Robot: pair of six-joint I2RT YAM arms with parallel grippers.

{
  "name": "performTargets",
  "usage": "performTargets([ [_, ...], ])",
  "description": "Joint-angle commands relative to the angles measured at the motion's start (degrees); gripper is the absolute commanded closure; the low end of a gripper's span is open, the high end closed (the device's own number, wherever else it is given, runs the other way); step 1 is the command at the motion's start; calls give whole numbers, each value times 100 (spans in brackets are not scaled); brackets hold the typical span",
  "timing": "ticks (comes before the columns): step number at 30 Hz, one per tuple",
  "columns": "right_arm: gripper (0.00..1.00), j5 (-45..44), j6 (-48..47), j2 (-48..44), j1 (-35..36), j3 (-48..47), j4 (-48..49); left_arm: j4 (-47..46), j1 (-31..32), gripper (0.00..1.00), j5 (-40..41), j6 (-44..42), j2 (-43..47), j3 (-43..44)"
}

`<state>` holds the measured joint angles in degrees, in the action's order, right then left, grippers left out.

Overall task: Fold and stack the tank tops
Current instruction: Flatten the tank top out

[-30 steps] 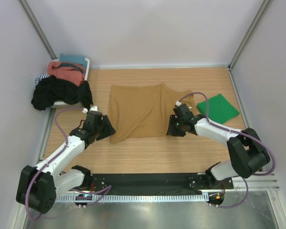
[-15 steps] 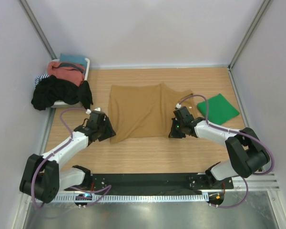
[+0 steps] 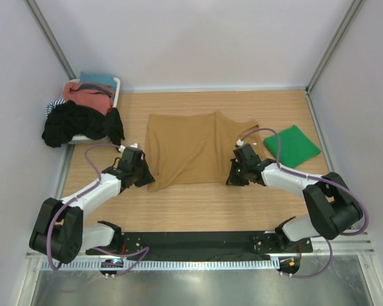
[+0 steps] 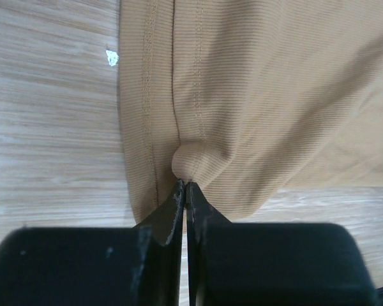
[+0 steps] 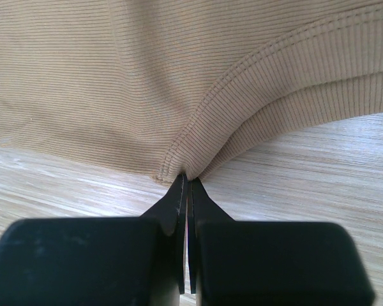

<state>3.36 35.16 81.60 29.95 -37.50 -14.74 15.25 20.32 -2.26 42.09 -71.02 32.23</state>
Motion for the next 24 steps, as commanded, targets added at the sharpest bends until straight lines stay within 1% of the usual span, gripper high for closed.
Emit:
performTargets([
  [1, 99, -45, 44, -153, 46, 76, -20, -119, 8, 100, -99, 45, 238, -59],
  [4, 99, -63, 44, -153, 45, 67, -46, 205, 7, 100, 173, 54, 483, -50],
  [6, 99, -81, 44, -171, 46, 67, -55, 399, 8, 100, 733, 72, 677, -59],
  [7, 99, -98, 53, -162, 46, 58, -90, 557, 16, 100, 849, 72, 826, -76],
  [11, 99, -142, 53, -180, 37, 49, -161, 760, 25, 100, 1035, 203, 1563, -313],
  [13, 99, -142, 61, -180, 45, 49, -195, 796, 16, 100, 1052, 308, 1662, -419],
  [16, 99, -98, 88, -197, 54, 49, -230, 787, 25, 100, 983, 379, 1583, -577],
  [21, 99, -151, 88, -461, 98, 14, -468, 691, 16, 100, 640, 379, 1101, -665],
  [24, 99, -177, 53, -540, 107, -30, -670, 594, 34, 95, 367, 353, 846, -709],
])
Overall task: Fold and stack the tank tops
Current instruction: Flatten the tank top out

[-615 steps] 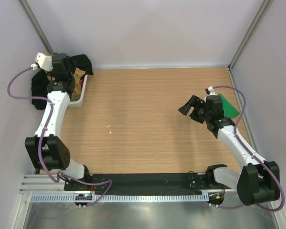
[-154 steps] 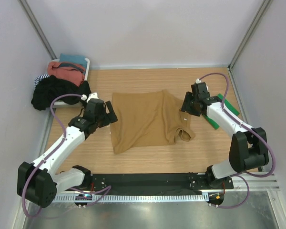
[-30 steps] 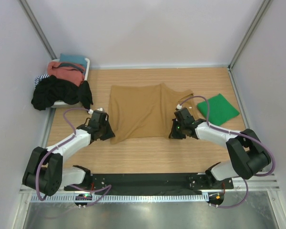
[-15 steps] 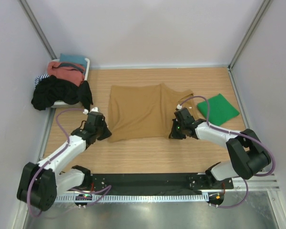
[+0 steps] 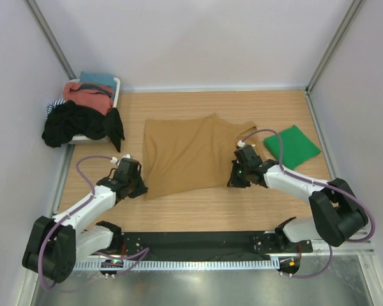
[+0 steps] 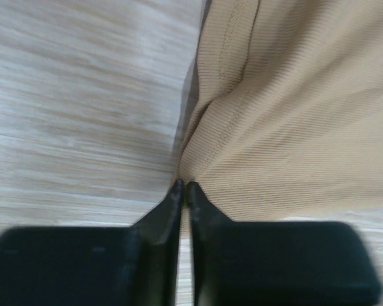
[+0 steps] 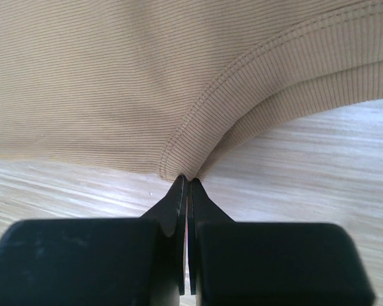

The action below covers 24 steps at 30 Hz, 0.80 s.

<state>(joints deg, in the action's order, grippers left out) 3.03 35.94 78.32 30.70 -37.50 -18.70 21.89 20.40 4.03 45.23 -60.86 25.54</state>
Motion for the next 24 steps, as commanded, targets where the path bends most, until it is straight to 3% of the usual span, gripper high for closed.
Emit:
performTargets([
  [1, 99, -153, -35, -230, 41, -56, -362, -80, 16, 87, -297, 21, -207, -32],
  [3, 99, -162, -44, -317, 50, -47, -415, -71, 43, 71, -315, 3, -181, -23],
  [4, 99, -171, -35, -353, 50, -39, -459, -62, 51, 51, -315, 3, -33, -31],
  [7, 99, -180, -52, -458, 59, -21, -547, -27, 60, 38, -324, 47, 328, -84],
  [15, 98, -232, -114, -590, 50, -100, -749, 210, 323, 36, -526, 214, 382, -93],
  [21, 98, -470, -158, -371, 59, -153, -653, 517, 579, 51, -280, 530, 40, -76],
  [24, 98, -470, -158, -239, 59, -170, -530, 789, 710, 50, -35, 679, -57, 30],
])
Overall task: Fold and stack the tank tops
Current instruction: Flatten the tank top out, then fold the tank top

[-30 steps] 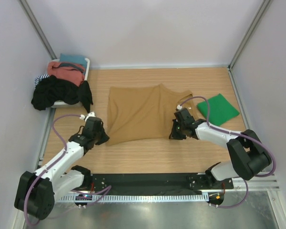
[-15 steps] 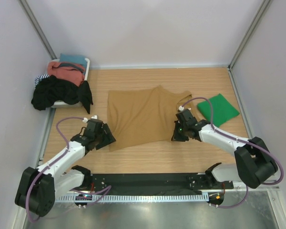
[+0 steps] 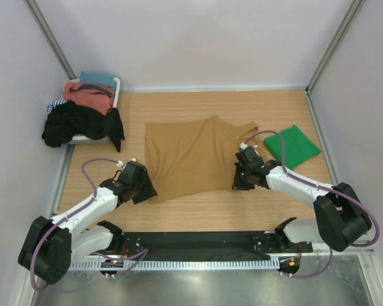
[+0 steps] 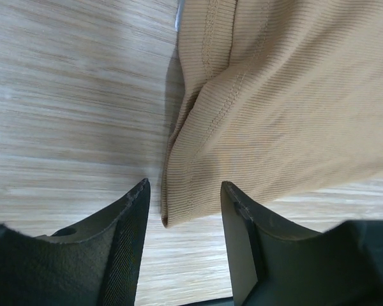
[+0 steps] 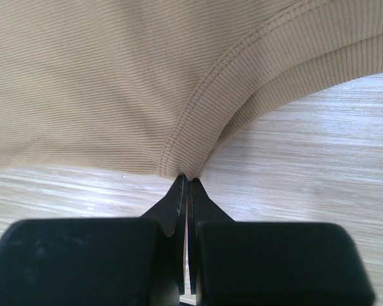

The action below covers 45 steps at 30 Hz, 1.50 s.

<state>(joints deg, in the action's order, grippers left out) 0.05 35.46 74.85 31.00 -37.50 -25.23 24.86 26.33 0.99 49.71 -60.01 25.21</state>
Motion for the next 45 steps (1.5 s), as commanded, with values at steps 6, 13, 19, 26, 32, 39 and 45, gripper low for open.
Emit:
performTargets([
  [6, 98, -146, -154, 214, 20, -197, 238, 757, 294, 52, 429, 530, -46, 159],
  [13, 98, -85, -180, 214, 28, -214, 282, 1143, 487, 55, 516, 653, -46, 317],
  [19, 98, -76, -180, 258, 28, -223, 326, 1275, 540, 57, 437, 750, 77, 283],
  [26, 98, -85, -198, 267, 28, -214, 370, 916, 575, 66, 481, 777, -90, 326],
  [32, 98, -76, -206, 241, 28, -206, 326, 573, 645, 72, 340, 820, -388, 388],
  [39, 99, -76, -215, 241, 28, -188, 326, 432, 804, 74, 366, 812, -714, 467],
  [45, 99, -84, -224, 188, 28, -214, 256, 686, 813, 100, 603, 750, -433, 519],
])
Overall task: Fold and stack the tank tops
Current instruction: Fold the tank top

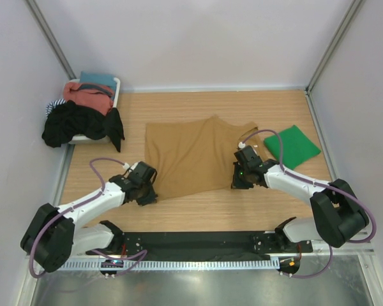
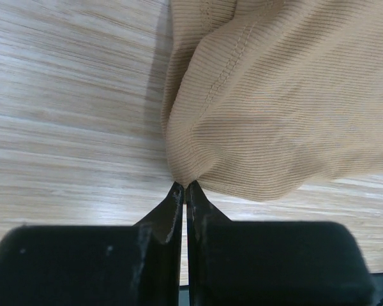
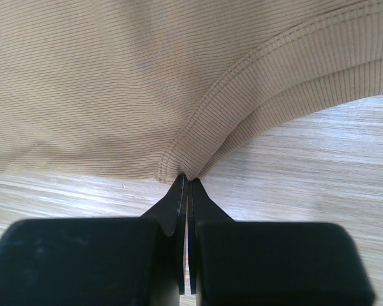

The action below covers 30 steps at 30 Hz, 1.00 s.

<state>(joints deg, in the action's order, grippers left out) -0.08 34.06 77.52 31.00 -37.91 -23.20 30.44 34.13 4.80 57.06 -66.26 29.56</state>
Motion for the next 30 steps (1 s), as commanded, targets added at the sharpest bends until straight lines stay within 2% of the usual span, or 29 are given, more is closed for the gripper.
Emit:
performTargets([
  [1, 99, -63, -93, -105, 20, -190, 9, 286, 32, 100, 354, -19, 253, 111],
  [7, 99, -71, -251, -281, 28, -427, -246, 578, 32, 100, 382, -212, 430, 489],
  [15, 99, -291, -559, 359, 2, -1437, -563, 534, -55, 100, 549, -678, -307, 1236],
  [22, 99, -397, -778, 1168, -77, -2333, -764, 174, -818, 100, 162, -968, -545, 1464],
  [30, 99, -458, -884, 1652, -165, -2730, -826, -20, -1268, 100, -23, -1188, -835, 1719],
])
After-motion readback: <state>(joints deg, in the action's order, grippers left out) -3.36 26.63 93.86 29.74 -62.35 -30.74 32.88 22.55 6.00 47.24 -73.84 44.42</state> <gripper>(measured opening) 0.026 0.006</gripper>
